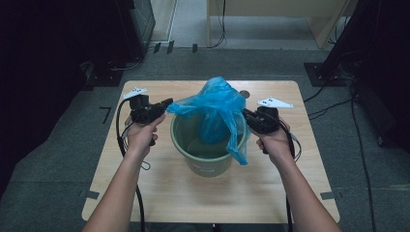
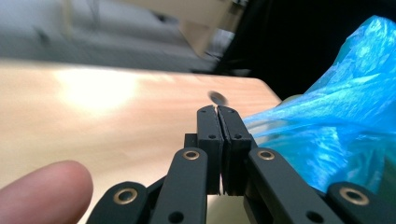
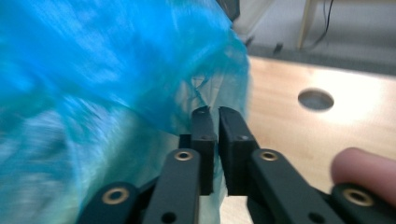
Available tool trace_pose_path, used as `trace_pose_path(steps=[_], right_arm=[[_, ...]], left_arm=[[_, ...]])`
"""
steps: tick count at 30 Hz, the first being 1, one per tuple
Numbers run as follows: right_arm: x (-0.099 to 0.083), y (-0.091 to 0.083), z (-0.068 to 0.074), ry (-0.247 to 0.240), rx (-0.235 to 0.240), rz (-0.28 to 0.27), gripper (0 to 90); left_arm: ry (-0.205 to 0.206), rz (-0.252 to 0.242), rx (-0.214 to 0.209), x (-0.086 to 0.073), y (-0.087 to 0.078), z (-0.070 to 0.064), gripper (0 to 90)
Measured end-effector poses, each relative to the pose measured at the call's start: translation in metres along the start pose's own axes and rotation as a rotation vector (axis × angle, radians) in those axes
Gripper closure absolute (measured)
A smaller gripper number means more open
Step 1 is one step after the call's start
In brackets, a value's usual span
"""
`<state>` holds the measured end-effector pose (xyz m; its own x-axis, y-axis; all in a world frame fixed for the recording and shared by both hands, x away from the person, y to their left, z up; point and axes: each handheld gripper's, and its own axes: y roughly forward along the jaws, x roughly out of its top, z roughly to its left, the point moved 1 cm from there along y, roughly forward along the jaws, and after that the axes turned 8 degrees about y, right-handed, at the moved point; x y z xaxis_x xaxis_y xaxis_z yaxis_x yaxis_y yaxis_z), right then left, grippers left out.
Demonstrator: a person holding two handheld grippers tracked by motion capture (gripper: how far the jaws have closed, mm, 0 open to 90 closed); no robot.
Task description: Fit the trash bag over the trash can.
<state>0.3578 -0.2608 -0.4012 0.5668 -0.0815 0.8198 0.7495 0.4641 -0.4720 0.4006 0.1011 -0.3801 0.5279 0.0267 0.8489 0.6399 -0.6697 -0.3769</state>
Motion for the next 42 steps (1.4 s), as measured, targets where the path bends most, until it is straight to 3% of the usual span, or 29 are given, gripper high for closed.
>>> trace_pose_path(steps=[2, 5, 6, 7, 9, 12, 14, 15, 16, 17, 18, 19, 20, 21, 23, 24, 25, 26, 29, 30, 31, 32, 33, 34, 35, 36, 37, 40, 42], right_arm=[[-0.003, 0.006, -0.004, 0.034, 0.002, 0.019, 87.8], [-0.007, 0.013, -0.011, 0.067, -0.003, 0.034, 90.0], [-0.007, 0.013, -0.011, 0.067, -0.003, 0.034, 90.0], [-0.008, 0.013, -0.012, 0.062, 0.032, 0.007, 90.0], [-0.007, 0.007, -0.009, 0.068, 0.064, -0.03, 90.0], [-0.003, -0.006, -0.007, 0.067, 0.076, -0.093, 82.1], [-0.001, -0.018, -0.006, 0.043, 0.068, -0.142, 79.0], [0.0, -0.023, -0.006, 0.041, 0.063, -0.163, 77.6], [0.001, -0.029, -0.006, 0.043, 0.064, -0.183, 76.7], [0.002, -0.034, -0.006, 0.048, 0.067, -0.2, 75.5], [0.002, -0.034, -0.006, 0.048, 0.067, -0.2, 75.5], [0.004, -0.042, -0.005, 0.052, 0.073, -0.22, 73.0], [0.004, -0.046, -0.003, 0.055, 0.081, -0.229, 71.5], [0.004, -0.046, -0.003, 0.055, 0.081, -0.229, 71.5], [0.003, -0.052, 0.0, 0.052, 0.105, -0.232, 66.8], [0.002, -0.057, 0.003, 0.05, 0.133, -0.239, 59.3], [0.002, -0.057, 0.003, 0.05, 0.133, -0.239, 59.3], [0.001, -0.061, 0.004, 0.065, 0.146, -0.247, 54.5], [-0.003, -0.066, 0.005, 0.072, 0.164, -0.257, 50.1], [-0.006, -0.067, 0.006, 0.073, 0.181, -0.245, 45.5], [-0.007, -0.067, 0.007, 0.07, 0.188, -0.234, 43.3], [-0.009, -0.066, 0.009, 0.063, 0.189, -0.218, 43.1], [-0.01, -0.065, 0.01, 0.054, 0.19, -0.203, 44.2], [-0.01, -0.065, 0.01, 0.054, 0.19, -0.203, 44.2], [-0.011, -0.064, 0.012, 0.044, 0.181, -0.2, 50.1], [-0.013, -0.063, 0.014, 0.034, 0.169, -0.203, 66.2], [-0.013, -0.063, 0.014, 0.034, 0.169, -0.203, 66.2], [-0.015, -0.064, 0.018, -0.024, 0.137, -0.214, 88.5], [-0.016, -0.067, 0.021, -0.052, 0.131, -0.222, 90.0]], left_arm=[[-0.062, 0.01, 0.01, -0.006, 0.005, 0.011, 90.0], [-0.112, 0.034, 0.033, -0.017, 0.011, 0.027, 90.0], [-0.112, 0.034, 0.033, -0.017, 0.011, 0.027, 90.0], [-0.13, 0.006, 0.021, -0.022, 0.008, 0.029, 90.0], [-0.119, -0.053, -0.022, -0.023, 0.001, 0.025, 89.9], [-0.035, -0.145, -0.055, -0.021, -0.02, 0.01, 76.9], [0.034, -0.2, -0.045, -0.02, -0.035, -0.002, 63.2], [0.059, -0.234, -0.059, -0.02, -0.043, -0.007, 58.7], [0.059, -0.234, -0.059, -0.02, -0.043, -0.007, 55.6], [0.092, -0.28, -0.106, -0.019, -0.056, -0.019, 52.3], [0.092, -0.28, -0.106, -0.019, -0.056, -0.019, 49.4], [0.131, -0.32, -0.17, -0.02, -0.069, -0.032, 47.3], [0.155, -0.336, -0.202, -0.021, -0.074, -0.041, 45.4], [0.155, -0.336, -0.202, -0.021, -0.074, -0.041, 43.6], [0.223, -0.357, -0.231, -0.024, -0.083, -0.058, 41.6], [0.252, -0.354, -0.233, -0.027, -0.085, -0.066, 34.4], [0.279, -0.337, -0.237, -0.029, -0.085, -0.074, 34.4], [0.309, -0.316, -0.235, -0.032, -0.085, -0.081, 27.5], [0.419, -0.226, -0.152, -0.04, -0.077, -0.099, 26.1], [0.459, -0.191, -0.121, -0.043, -0.073, -0.103, 28.3], [0.519, -0.133, -0.03, -0.046, -0.064, -0.109, 31.5], [0.519, -0.133, -0.03, -0.046, -0.064, -0.109, 37.8], [0.523, -0.11, 0.001, -0.046, -0.058, -0.111, 48.1], [0.523, -0.11, 0.001, -0.046, -0.058, -0.111, 58.9], [0.517, -0.117, -0.027, -0.045, -0.058, -0.111, 58.9], [0.503, -0.123, -0.05, -0.045, -0.058, -0.11, 76.5], [0.495, -0.129, -0.057, -0.044, -0.059, -0.11, 76.5], [0.482, -0.141, -0.076, -0.042, -0.066, -0.109, 90.0], [0.46, -0.17, -0.082, -0.043, -0.078, -0.107, 90.0]])
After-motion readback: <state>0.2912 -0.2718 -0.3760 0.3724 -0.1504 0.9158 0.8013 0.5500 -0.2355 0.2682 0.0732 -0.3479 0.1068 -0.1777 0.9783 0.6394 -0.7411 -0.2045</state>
